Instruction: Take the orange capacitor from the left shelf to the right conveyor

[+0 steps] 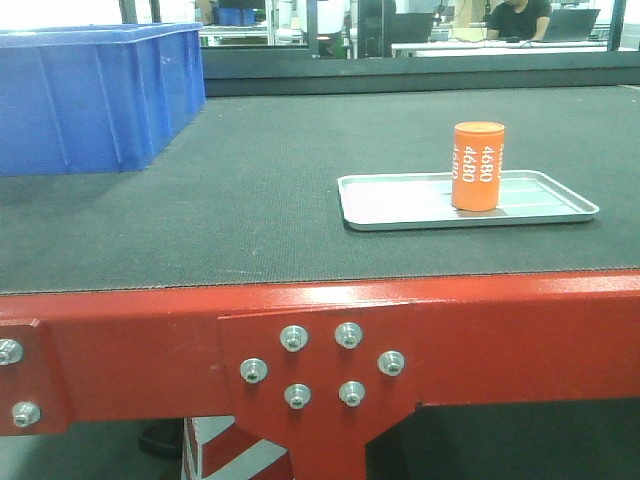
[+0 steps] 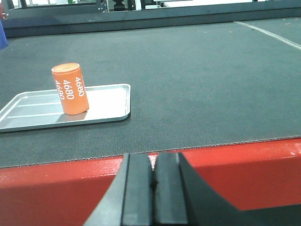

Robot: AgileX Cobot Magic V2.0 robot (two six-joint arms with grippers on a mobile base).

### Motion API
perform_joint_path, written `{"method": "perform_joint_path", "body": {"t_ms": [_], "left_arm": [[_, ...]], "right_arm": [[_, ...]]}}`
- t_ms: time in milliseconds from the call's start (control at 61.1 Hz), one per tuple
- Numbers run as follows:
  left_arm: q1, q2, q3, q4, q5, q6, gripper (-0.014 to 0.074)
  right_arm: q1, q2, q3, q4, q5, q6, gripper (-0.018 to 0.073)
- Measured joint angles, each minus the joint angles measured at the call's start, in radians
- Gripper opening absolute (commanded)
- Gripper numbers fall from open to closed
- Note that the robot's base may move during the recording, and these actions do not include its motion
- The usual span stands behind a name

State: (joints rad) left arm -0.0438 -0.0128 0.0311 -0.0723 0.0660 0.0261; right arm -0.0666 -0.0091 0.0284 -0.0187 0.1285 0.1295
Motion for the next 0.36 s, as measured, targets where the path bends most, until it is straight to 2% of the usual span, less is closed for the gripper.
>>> {"method": "perform_joint_path", "body": {"t_ms": [360], "left_arm": [[0.0, 0.0, 0.0, 0.0, 0.0, 0.0, -0.0127]], "right_arm": [[0.0, 0.0, 0.0, 0.0, 0.0, 0.0, 0.0056]]}}
